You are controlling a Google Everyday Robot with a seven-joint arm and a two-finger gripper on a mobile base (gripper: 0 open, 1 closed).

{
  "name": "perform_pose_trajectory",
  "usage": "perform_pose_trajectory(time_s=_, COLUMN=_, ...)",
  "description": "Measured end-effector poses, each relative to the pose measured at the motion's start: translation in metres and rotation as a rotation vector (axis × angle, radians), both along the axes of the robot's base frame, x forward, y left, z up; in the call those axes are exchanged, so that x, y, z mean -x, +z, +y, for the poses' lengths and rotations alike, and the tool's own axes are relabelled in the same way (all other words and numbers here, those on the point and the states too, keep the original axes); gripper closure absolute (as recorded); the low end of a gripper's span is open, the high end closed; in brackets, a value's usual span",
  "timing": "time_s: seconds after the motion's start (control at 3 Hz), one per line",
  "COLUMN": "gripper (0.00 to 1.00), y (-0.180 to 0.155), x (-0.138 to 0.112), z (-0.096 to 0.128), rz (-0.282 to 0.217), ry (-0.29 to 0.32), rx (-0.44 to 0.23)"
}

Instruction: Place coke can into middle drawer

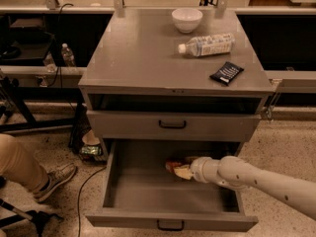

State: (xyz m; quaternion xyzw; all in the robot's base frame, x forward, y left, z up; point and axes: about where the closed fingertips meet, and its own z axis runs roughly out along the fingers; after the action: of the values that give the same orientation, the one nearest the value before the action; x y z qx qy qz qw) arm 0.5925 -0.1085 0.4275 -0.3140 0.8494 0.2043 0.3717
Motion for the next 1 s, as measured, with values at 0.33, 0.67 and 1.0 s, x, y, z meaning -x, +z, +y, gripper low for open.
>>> perform_pose_trajectory(time_s=0.33, gripper=0.0, y=0.011, x=0.005, z=-0.01, rz=-0.007, ry=-0.011, rx=-0.031)
perform_pose_trajectory(time_s=0.67, gripper=0.0, y=0.027, x=0.007, z=-0.026, rz=0.008, ry=-0.026, rx=-0.047)
perform_pose_trajectory(time_s=1.0, gripper=0.0, y=0.048, x=0.013, z=-0.046, rz=0.019, ry=-0.063, rx=-0.025)
